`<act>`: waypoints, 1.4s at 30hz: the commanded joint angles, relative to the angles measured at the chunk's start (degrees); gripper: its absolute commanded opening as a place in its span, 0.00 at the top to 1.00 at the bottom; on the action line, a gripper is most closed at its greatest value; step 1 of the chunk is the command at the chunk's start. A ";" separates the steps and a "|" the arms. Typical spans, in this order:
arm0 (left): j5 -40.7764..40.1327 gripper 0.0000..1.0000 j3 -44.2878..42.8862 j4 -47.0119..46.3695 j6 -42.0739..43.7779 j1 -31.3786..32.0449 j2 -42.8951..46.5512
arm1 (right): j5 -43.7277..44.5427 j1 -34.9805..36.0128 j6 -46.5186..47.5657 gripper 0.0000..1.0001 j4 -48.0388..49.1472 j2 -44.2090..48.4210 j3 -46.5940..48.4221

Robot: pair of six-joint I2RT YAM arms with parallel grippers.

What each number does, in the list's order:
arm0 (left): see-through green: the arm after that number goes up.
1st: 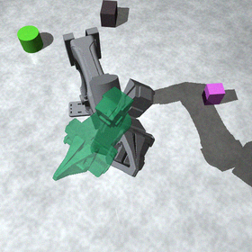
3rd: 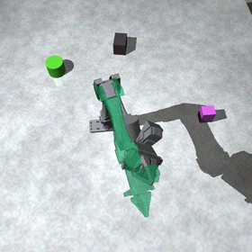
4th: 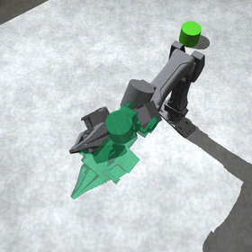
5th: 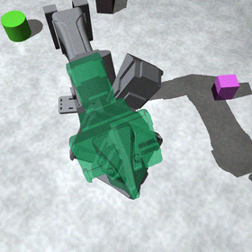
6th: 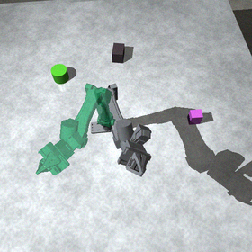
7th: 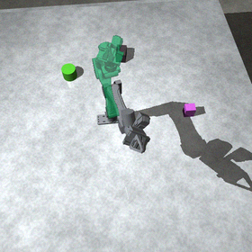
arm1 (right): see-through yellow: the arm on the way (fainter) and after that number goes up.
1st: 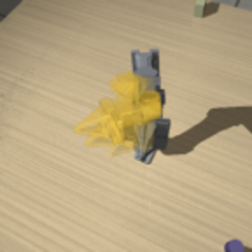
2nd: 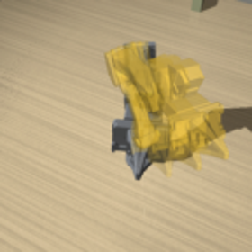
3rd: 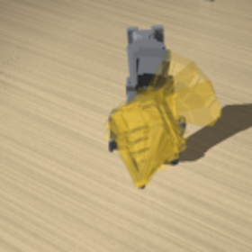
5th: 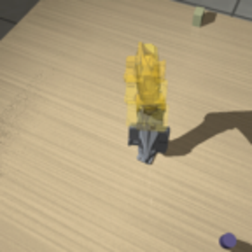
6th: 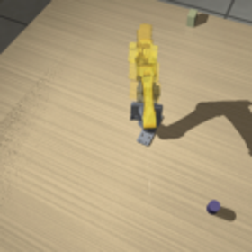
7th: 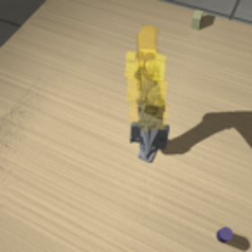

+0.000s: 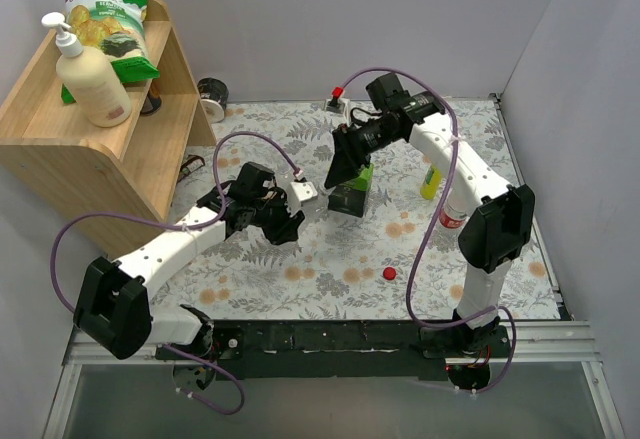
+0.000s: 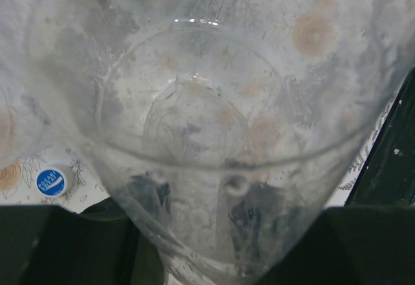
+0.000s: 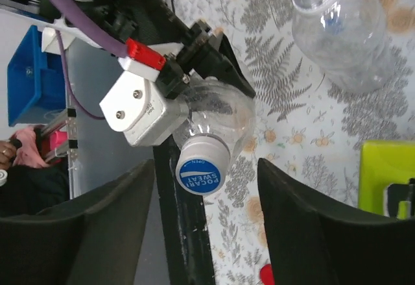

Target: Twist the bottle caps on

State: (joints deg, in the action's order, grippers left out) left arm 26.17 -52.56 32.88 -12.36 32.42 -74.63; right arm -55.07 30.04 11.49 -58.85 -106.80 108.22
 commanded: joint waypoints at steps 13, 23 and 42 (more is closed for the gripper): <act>16.28 1.00 -2.28 6.57 19.12 0.62 3.09 | 4.70 7.57 63.65 0.21 -4.79 20.05 -11.62; 16.54 1.00 -3.43 7.20 19.48 0.88 3.18 | 8.05 10.21 68.58 0.46 -7.77 19.27 -10.93; -1.38 1.00 -0.44 -9.23 3.14 3.70 4.23 | 5.32 9.51 21.86 0.99 -3.22 7.22 -3.08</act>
State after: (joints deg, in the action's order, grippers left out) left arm 31.51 -52.80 34.44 -2.42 33.85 -72.60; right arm -45.01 38.48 55.75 -67.59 -96.55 105.45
